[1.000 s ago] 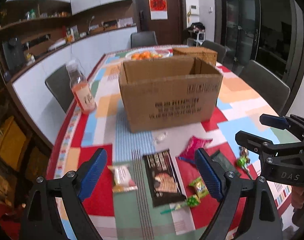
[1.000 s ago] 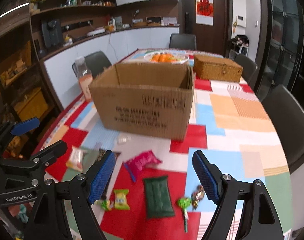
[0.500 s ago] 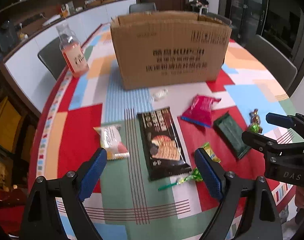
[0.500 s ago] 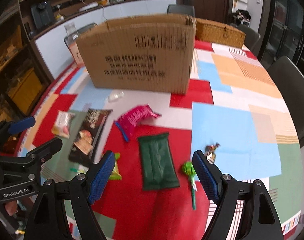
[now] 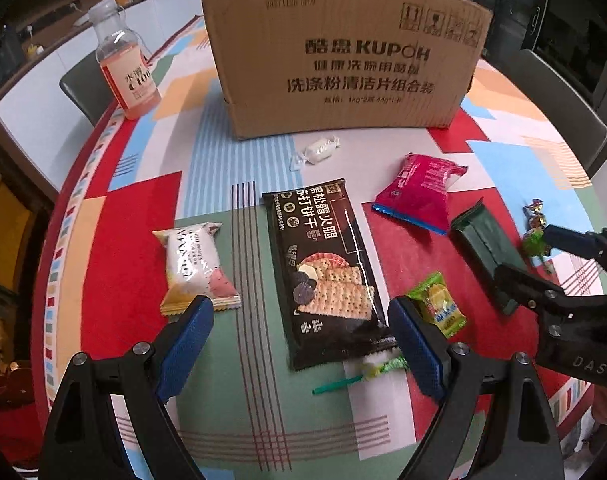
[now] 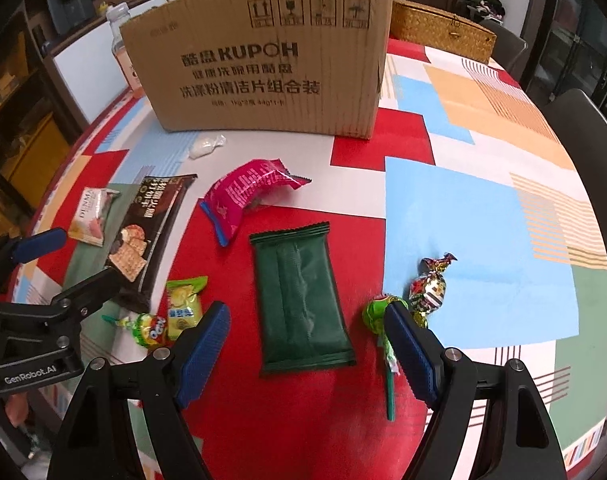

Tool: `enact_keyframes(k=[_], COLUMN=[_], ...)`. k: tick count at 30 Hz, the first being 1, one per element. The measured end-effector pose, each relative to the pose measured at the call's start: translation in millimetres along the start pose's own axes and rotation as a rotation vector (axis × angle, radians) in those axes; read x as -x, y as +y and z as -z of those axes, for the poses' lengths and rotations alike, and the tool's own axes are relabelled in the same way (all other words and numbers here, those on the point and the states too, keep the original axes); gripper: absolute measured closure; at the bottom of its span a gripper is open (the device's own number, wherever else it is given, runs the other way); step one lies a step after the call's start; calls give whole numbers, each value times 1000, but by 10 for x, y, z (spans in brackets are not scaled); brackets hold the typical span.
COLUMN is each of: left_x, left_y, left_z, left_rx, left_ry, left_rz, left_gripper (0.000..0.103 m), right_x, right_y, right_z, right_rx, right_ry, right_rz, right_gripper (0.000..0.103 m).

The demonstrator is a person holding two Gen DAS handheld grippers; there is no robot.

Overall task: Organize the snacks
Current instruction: 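Grasp the black cracker pack with the left tool while the right tool grasps the green pouch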

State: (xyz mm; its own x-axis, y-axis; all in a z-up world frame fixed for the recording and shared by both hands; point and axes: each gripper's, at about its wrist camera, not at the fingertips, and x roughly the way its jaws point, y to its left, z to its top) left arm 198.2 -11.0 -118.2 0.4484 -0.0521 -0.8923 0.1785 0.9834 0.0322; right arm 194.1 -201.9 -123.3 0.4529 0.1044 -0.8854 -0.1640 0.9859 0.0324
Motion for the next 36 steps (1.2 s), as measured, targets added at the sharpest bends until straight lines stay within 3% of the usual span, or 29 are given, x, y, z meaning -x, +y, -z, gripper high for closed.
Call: enact_keyframes(k=[8, 26, 32, 36], left_x=[-126, -397, -416, -390], left_y=[-4, -23, -31, -81], left_z=[-99, -251, -258, -260], left_rx=[9, 19, 24, 7], left_ry=[8, 42, 38, 22], left_rz=[9, 16, 37, 46], left_gripper=[14, 16, 26, 43], right_x=[-64, -198, -331, -339], right_y=[29, 123, 108, 88], right_z=[-69, -180, -173, -164], right_rx=[40, 103, 84, 71], right_ry=[-19, -27, 28, 26], right_rz=[49, 44, -2, -9], right_gripper=[23, 27, 35, 40])
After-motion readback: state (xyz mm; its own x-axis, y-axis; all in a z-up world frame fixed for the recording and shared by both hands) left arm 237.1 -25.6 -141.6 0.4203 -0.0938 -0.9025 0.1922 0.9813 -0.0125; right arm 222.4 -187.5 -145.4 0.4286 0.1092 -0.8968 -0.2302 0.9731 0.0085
